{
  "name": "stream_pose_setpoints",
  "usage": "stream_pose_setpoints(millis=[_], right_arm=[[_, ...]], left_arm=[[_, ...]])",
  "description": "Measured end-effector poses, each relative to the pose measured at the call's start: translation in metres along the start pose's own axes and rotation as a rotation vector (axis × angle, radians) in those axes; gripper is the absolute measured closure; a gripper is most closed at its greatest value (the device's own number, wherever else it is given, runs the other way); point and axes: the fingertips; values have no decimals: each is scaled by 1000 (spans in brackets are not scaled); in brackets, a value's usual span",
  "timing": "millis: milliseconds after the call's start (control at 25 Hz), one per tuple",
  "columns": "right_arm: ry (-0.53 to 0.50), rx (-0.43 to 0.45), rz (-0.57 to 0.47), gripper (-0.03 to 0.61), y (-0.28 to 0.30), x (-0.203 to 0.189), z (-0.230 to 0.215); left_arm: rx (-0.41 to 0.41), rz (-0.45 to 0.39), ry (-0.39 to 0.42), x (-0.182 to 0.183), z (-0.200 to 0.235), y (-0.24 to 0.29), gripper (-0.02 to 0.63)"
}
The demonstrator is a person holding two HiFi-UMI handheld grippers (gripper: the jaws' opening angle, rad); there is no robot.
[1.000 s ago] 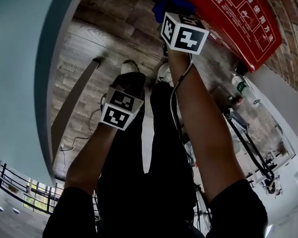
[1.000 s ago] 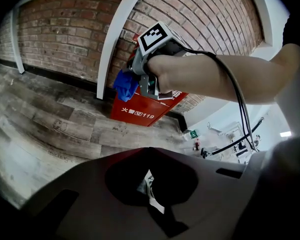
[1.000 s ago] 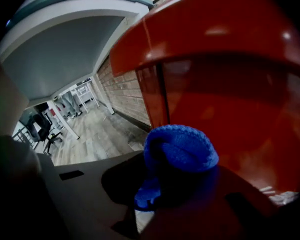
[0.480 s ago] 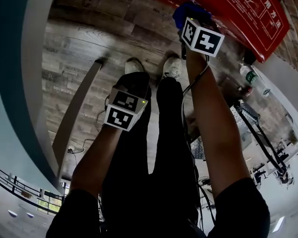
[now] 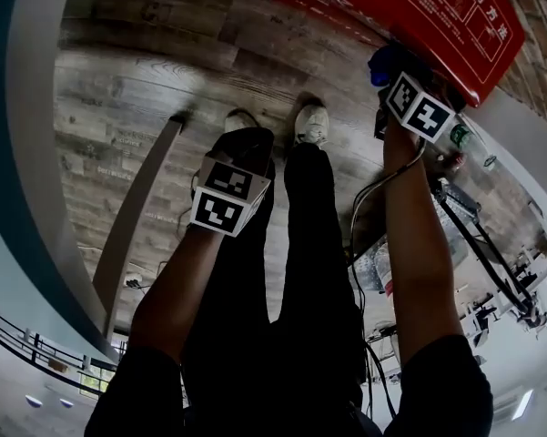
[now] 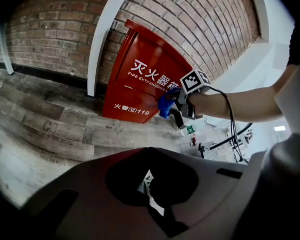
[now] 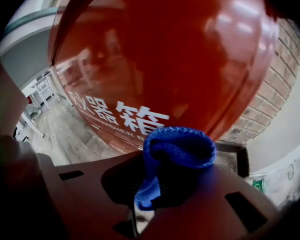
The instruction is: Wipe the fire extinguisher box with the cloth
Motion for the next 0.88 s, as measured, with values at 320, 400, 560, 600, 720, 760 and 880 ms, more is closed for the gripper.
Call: stream_pose_setpoints(millis=[320,400,560,600,720,760,880], right_arm=[[-36,-1,37,537,18,-19,-27],[-59,11,49,537,32,-22,-25],[-94,42,63,537,55,-37,-15],[-98,51,66,537,60,-39,-12],[-98,84,75,537,73,-42,3],[-95,98,78,537,76,-42,10],[-97,135,83,537,84,-37,34]], left_arm=[[-2,-7,-4,3,-17,22,620],[3,-9,-17,-1,-21,29,620],[12,3,-49,-15,-24,42,620],[19,-4,-64,-15,-22,45,620],[52,-45,-108,-11,-17,49,620],[63,-59,-122,-9,-15,50,618],[86,-91,-152,-5,-13,49,620]])
Point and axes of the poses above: the fingertips, and each gripper's own axes: y forward along the fingers, z to its left, x out of its top, and after that the axes turned 4 degrees about y, right-handed
